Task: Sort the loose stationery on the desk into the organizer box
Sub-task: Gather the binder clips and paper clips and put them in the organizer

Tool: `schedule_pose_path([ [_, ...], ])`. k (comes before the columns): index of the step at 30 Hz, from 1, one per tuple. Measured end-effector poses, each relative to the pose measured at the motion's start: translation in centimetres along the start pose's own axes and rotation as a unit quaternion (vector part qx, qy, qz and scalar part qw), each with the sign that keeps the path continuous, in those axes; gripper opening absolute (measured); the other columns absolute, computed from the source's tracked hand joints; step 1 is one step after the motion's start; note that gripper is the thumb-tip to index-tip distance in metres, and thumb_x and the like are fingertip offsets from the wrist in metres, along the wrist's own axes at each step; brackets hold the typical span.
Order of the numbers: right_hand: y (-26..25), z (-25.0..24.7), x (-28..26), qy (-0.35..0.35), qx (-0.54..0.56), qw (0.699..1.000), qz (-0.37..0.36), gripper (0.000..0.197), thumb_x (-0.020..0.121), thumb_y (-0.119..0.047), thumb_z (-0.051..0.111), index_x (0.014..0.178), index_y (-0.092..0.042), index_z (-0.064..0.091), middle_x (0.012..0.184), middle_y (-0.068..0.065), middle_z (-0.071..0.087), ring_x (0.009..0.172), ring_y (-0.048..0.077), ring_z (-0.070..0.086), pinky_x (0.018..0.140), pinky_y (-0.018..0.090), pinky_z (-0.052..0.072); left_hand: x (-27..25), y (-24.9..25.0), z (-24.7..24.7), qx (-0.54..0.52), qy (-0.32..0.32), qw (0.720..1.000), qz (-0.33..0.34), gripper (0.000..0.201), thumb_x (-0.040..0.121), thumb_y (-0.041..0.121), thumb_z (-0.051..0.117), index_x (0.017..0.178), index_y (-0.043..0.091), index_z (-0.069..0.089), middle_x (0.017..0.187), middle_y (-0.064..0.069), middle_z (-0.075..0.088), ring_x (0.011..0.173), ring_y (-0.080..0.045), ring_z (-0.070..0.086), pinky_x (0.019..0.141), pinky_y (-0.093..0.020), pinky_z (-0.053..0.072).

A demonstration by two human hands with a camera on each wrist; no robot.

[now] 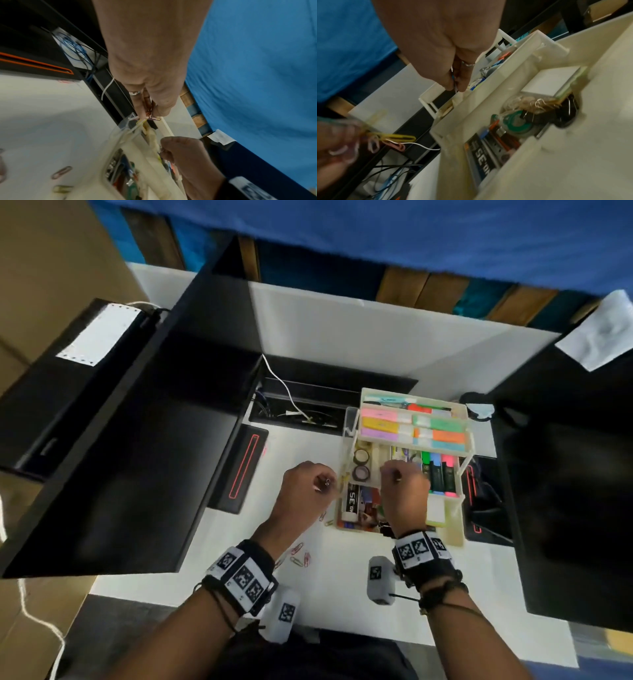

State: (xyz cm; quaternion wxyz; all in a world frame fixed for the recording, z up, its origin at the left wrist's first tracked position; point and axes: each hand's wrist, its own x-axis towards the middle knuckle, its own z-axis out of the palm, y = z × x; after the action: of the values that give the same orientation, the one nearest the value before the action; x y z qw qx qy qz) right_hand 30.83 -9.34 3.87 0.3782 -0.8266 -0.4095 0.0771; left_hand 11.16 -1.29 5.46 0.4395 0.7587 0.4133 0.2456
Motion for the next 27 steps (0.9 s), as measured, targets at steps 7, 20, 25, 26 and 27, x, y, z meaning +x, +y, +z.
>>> schedule_pose_path([
  [7,2.4,0.5,1.7,-0.072,-0.021,0.997,-0.022,0.011,0.085,-0.005,0.068,0.075,-0.007,0.071,0.07,0.007,0.066,0.066,0.023,0.061,0.063,0.035,0.054,2.4,3.8,3.6,-0.005,0.0,1.0,0.026,0.013,0.082,0.005,0.077,0.091,0.014,0.079,0.086,0.004,0.073,0.071,-0.006,0.065,0.069,-0.019,0.057],
  [20,4.0,-3.3,0.2,-0.13,0.024,0.987,-0.087,0.01,0.09,-0.004,0.073,0.097,-0.011,0.073,0.082,0.0,0.07,0.072,0.014,0.062,0.063,0.027,0.051,5.7,4.7,9.1,0.137,-0.076,0.988,-0.002,0.016,0.089,0.011,0.072,0.103,0.019,0.077,0.102,0.0,0.07,0.091,-0.014,0.066,0.08,-0.034,0.061],
  [25,4.0,-3.5,0.4,-0.112,0.03,0.99,-0.083,0.011,0.096,-0.002,0.066,0.096,-0.009,0.074,0.084,0.001,0.07,0.072,0.011,0.06,0.066,0.014,0.045,5.7,5.0,9.4,0.198,-0.093,0.975,0.026,0.026,0.093,0.009,0.065,0.115,0.021,0.073,0.109,-0.001,0.07,0.103,-0.019,0.061,0.08,-0.027,0.048],
  [26,4.0,-3.4,0.4,-0.111,0.029,0.99,-0.083,0.012,0.095,0.001,0.065,0.094,-0.007,0.074,0.083,0.003,0.07,0.072,0.013,0.06,0.066,0.02,0.049,5.7,4.8,9.2,0.195,-0.094,0.976,0.027,0.029,0.093,0.009,0.064,0.117,0.022,0.072,0.11,0.0,0.071,0.104,-0.019,0.062,0.083,-0.029,0.051],
  [27,3.9,-3.4,0.4,-0.113,0.027,0.99,-0.085,0.012,0.094,0.003,0.064,0.091,-0.005,0.073,0.081,0.004,0.07,0.071,0.015,0.06,0.066,0.028,0.052,5.6,4.5,9.1,0.183,-0.097,0.978,0.026,0.03,0.093,0.01,0.064,0.118,0.024,0.072,0.11,0.001,0.072,0.103,-0.019,0.064,0.085,-0.033,0.056],
])
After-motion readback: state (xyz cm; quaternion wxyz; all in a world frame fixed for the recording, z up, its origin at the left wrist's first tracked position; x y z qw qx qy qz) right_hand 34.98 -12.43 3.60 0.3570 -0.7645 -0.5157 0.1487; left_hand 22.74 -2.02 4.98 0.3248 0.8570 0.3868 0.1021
